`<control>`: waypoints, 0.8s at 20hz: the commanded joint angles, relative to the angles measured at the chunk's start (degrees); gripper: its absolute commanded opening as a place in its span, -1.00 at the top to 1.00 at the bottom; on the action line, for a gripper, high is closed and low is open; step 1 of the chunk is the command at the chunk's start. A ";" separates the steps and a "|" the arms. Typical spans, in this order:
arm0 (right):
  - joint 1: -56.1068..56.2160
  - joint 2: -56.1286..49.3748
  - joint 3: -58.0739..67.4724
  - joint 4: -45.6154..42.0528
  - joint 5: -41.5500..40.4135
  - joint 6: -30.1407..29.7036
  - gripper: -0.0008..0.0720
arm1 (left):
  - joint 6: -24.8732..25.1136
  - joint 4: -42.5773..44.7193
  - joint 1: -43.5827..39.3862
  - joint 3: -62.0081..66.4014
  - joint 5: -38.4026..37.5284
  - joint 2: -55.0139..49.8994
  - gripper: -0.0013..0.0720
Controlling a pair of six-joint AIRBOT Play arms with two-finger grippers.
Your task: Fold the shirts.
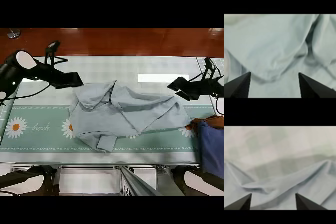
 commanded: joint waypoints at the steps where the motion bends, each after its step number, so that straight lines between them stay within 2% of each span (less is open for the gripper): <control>1: -6.38 -3.06 5.92 3.69 7.89 -5.03 -0.75 | -1.64 9.18 3.98 -2.34 -13.62 1.81 -0.95; 4: -14.51 0.20 5.81 -3.80 17.51 -7.13 -0.75 | -2.21 8.59 10.47 -14.84 -11.93 9.75 -0.95; 6: -17.73 4.33 0.44 -8.13 18.84 -8.81 -0.74 | -2.25 7.96 14.82 -25.92 -8.96 16.26 -0.95; 8: -18.43 9.27 -8.55 -3.28 15.91 -10.64 -0.72 | -1.97 1.31 19.26 -35.67 -7.17 21.40 -0.95; 11: -16.11 15.43 -20.31 7.45 12.09 -16.72 -0.72 | -1.31 -9.03 22.25 -46.12 -5.38 25.73 -0.95; 16: -11.80 16.83 -24.06 9.20 11.50 -16.92 -0.72 | 4.68 -24.44 20.28 -54.62 1.88 26.25 -0.95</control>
